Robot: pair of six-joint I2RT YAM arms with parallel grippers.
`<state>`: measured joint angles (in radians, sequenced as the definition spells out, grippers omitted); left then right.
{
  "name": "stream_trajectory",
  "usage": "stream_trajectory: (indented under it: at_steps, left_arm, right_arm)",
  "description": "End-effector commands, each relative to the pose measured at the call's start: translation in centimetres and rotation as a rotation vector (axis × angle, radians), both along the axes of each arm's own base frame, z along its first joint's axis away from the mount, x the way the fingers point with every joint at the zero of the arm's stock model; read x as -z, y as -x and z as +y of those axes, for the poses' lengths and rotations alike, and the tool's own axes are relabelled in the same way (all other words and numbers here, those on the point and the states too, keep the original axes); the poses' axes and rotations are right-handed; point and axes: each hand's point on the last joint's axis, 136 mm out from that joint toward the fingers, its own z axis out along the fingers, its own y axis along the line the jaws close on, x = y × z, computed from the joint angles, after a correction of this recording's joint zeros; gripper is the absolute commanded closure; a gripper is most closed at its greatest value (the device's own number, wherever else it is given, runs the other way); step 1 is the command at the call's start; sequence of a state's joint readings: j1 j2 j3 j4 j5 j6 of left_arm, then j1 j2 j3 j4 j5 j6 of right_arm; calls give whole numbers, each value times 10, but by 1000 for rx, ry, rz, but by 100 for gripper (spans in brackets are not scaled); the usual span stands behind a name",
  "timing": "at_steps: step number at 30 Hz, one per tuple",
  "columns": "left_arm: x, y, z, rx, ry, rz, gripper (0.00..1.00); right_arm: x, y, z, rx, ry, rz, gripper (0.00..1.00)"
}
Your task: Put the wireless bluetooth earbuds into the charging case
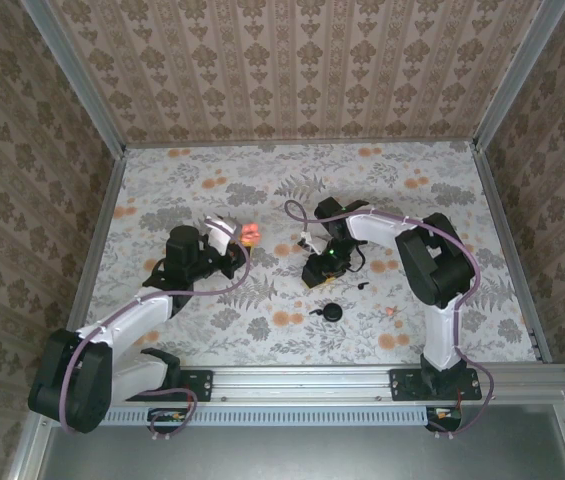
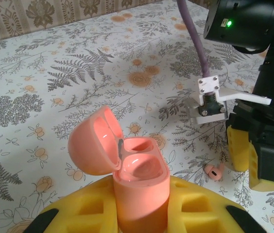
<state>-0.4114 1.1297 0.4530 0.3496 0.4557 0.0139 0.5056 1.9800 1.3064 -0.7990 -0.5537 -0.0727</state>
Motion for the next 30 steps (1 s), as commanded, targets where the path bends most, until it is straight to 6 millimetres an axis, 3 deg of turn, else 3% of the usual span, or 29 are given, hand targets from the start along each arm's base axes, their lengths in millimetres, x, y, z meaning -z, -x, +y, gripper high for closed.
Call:
stream_trajectory:
  at_steps: [1,7,15,30]
  left_arm:
    - [-5,2,2,-10,21,-2,84]
    - [-7,1,10,-52,20,-16,84]
    - [-8,2,16,-81,18,-19,84]
    - [-6,1,17,-84,12,-16,84]
  right_arm:
    - [-28,-1,-1,16,-5,-48,51]
    - [-50,-28,4,2,-11,-175,50]
    - [-30,-41,17,16,-12,-118,45]
    - [1,-25,17,27,-8,6,45]
